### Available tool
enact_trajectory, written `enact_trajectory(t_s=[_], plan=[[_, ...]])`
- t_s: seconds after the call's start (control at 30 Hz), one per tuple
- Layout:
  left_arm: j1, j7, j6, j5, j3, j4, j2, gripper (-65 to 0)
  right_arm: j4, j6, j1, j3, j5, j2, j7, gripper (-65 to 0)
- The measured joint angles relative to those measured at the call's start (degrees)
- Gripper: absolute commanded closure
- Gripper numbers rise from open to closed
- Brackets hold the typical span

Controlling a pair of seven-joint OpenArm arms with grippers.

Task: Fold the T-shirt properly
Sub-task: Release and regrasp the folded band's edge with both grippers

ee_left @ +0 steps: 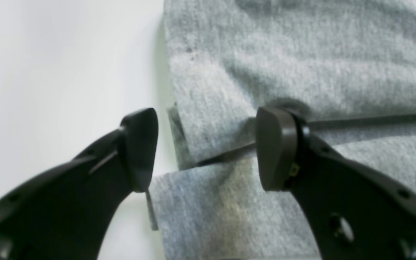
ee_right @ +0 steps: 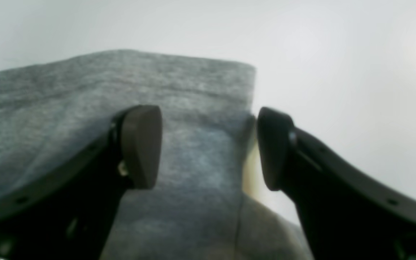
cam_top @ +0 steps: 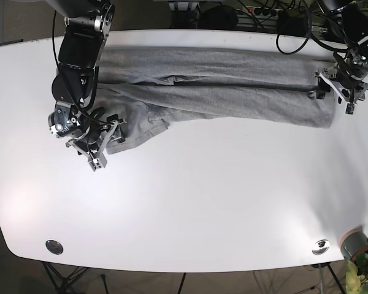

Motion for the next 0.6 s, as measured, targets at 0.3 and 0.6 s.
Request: enact_trajectory(t_s=[0.3, 0.6], plan=[[-4.96, 0.31, 0.15, 0.52, -6.71, -0.28, 0.28, -38.8, -0.66, -0.04, 0.17, 0.09, -0.04, -1.53, 0.98, -27.4], [-10.60, 0.63, 1.09, 1.86, -3.45, -0.79, -0.09, -49.6, -0.98, 0.00, 0.24, 0.00, 0.13, -2.49, 0.90, -3.6]])
